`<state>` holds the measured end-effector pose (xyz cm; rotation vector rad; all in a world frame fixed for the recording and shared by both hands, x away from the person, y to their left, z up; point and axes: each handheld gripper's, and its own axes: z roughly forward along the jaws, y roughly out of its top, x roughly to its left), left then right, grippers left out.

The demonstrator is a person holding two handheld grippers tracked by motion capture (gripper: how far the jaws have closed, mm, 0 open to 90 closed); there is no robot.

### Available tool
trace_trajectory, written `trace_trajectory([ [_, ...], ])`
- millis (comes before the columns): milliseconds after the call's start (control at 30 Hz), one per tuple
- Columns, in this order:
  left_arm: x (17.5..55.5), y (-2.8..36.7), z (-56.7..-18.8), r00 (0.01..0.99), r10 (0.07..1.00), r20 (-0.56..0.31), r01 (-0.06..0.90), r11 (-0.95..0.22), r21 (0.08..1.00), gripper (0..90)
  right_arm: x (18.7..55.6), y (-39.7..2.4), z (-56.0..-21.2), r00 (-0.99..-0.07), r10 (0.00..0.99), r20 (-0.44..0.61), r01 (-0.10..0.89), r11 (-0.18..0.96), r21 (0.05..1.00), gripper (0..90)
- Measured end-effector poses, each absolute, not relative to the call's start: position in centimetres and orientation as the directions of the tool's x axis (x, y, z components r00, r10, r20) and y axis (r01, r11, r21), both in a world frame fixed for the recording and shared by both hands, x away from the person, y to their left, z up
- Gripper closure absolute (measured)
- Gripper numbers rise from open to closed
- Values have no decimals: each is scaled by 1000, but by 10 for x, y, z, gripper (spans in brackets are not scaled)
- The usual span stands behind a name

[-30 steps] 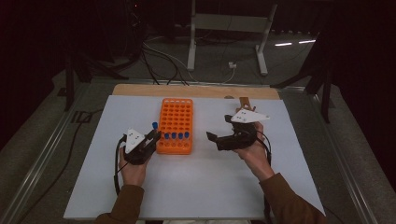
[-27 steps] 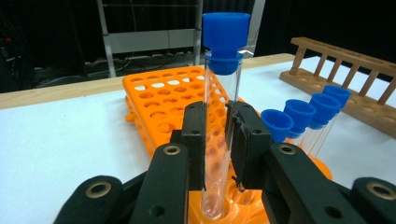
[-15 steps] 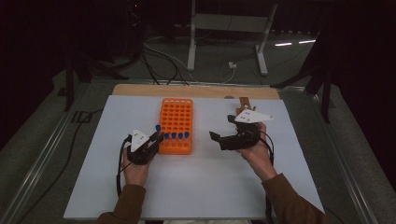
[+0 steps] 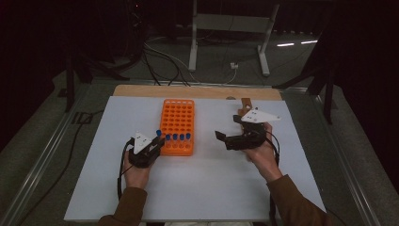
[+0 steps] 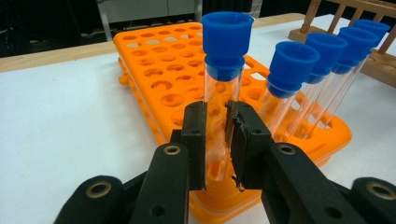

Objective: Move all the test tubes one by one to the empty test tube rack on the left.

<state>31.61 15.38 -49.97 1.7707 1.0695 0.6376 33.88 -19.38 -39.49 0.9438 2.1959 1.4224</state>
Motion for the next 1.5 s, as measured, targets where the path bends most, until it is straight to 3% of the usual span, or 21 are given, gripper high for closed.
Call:
trace_trajectory([
  [500, 316, 150, -505, 485, 875, -7, 418, -225, 880, 782, 342, -202, -400, -694, 717, 61, 352, 265, 897, 74],
  [733, 310, 154, -498, 488, 873, -2, 385, -214, 898, 734, 339, -209, -401, -683, 729, 53, 354, 266, 897, 74],
  [1200, 307, 156, -496, 500, 866, 0, 395, -228, 890, 782, 313, -247, -416, -630, 776, 32, 343, 241, 908, 74],
  [1267, 305, 157, -496, 492, 871, 1, 406, -230, 885, 759, 308, -254, -421, -616, 787, 37, 346, 227, 910, 74],
  [1500, 288, 172, -480, 486, 873, -49, 380, -160, 911, 539, 292, -276, -444, -587, 808, 60, 359, 193, 913, 73],
])
